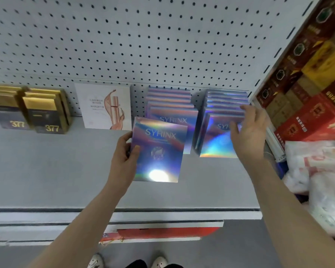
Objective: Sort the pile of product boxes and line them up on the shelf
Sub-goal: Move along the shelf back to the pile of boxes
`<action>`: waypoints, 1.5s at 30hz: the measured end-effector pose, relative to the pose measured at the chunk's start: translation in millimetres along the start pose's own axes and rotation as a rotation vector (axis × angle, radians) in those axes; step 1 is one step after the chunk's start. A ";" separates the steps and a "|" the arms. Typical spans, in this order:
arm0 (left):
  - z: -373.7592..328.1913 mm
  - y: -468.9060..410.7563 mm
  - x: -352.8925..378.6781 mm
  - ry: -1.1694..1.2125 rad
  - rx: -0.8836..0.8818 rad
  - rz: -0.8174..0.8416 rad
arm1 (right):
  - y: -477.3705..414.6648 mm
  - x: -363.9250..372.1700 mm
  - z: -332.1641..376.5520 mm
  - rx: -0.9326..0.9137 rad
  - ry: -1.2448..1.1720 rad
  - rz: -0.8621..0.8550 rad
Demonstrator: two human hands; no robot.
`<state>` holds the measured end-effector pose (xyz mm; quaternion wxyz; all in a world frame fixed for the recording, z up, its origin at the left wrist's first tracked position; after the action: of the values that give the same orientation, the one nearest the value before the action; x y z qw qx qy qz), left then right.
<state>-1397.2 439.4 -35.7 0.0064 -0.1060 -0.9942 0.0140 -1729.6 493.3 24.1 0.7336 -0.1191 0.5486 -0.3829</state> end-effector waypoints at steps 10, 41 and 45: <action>11.4 5.4 12.0 0.021 0.033 0.092 | 33.9 44.1 117.6 -0.253 -0.397 0.717; 19.2 0.3 -23.7 -1.287 0.500 0.216 | 20.5 68.1 154.7 -0.535 0.087 0.261; -0.3 11.6 -78.7 -1.231 0.435 0.109 | 38.8 65.2 195.5 -0.616 0.026 0.351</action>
<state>-1317.9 434.2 -36.5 -0.5433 -0.1250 -0.7839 0.2733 -1530.8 426.5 26.8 0.7109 -0.2339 0.6596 -0.0689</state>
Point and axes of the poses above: each hand's wrist, its own y-axis away from the middle knuckle, its own x-axis out of the palm, z = x × y, the point moved 4 cm from there along -y, towards the middle knuckle, and after that the axes turned 2 degrees about x, right-handed, at the moved point
